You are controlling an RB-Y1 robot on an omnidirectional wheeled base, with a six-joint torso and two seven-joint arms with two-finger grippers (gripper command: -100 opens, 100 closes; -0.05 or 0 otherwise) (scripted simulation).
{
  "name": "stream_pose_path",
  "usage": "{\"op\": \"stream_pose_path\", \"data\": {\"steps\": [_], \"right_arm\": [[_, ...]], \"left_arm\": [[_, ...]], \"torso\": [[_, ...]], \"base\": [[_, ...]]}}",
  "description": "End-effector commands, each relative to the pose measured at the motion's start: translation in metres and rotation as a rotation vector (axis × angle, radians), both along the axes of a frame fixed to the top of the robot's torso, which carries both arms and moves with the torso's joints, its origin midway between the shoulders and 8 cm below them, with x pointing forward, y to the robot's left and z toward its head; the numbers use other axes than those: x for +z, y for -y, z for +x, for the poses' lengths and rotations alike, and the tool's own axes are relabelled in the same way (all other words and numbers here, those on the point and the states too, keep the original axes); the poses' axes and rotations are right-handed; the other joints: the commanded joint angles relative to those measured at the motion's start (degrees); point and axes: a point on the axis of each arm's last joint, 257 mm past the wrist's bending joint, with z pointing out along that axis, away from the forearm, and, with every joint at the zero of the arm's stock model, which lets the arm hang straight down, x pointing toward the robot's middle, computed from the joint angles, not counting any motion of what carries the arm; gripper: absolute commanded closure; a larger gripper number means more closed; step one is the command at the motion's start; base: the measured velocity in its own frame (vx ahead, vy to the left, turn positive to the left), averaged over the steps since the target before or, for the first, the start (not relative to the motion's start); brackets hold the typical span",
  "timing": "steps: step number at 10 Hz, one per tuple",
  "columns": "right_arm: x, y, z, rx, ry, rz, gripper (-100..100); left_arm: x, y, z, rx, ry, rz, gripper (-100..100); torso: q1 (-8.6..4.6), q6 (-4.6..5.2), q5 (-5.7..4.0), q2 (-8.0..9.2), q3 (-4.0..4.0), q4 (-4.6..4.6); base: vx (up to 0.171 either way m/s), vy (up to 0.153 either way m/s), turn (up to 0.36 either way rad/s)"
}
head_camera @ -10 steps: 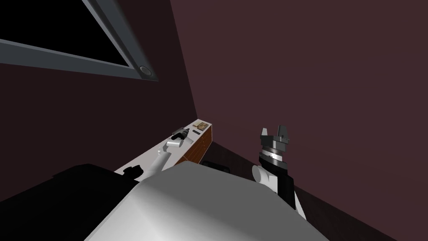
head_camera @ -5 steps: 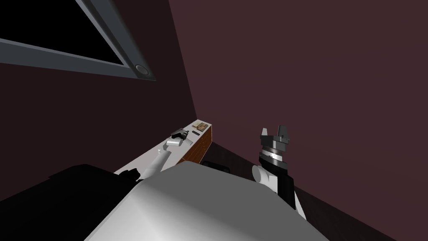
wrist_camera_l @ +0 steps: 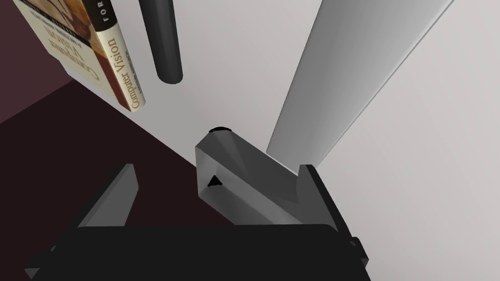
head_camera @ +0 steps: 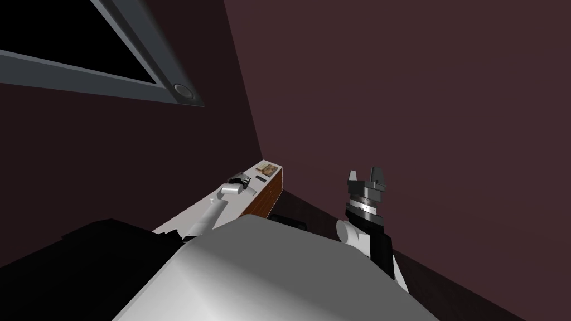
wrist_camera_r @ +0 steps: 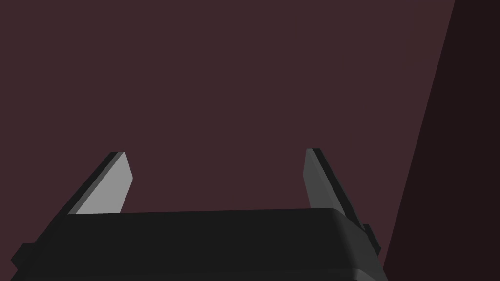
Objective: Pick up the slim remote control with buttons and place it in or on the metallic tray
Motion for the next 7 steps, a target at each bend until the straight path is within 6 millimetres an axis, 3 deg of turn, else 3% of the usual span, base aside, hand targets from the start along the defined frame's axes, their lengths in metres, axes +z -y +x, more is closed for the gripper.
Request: {"op": "stream_pose_path", "data": {"steps": [1,7], "right_arm": [[0.000,0.000,0.000,0.000,0.000,0.000,0],[0.000,0.000,0.000,0.000,0.000,0.000,0]], "left_arm": [[-0.013,-0.002,-0.011,0.004,-0.062,-0.023,-100],[-0.050,0.002,-0.055,0.009,-0.272,-0.108,-100]], "torso": [[0.00,0.00,0.00,0.00,0.00,0.00],[0.06,0.00,0.01,-0.09,-0.05,-0.02]], "base": [[0.039,0.018,0.000],[0.054,0.023,0.003]]}}
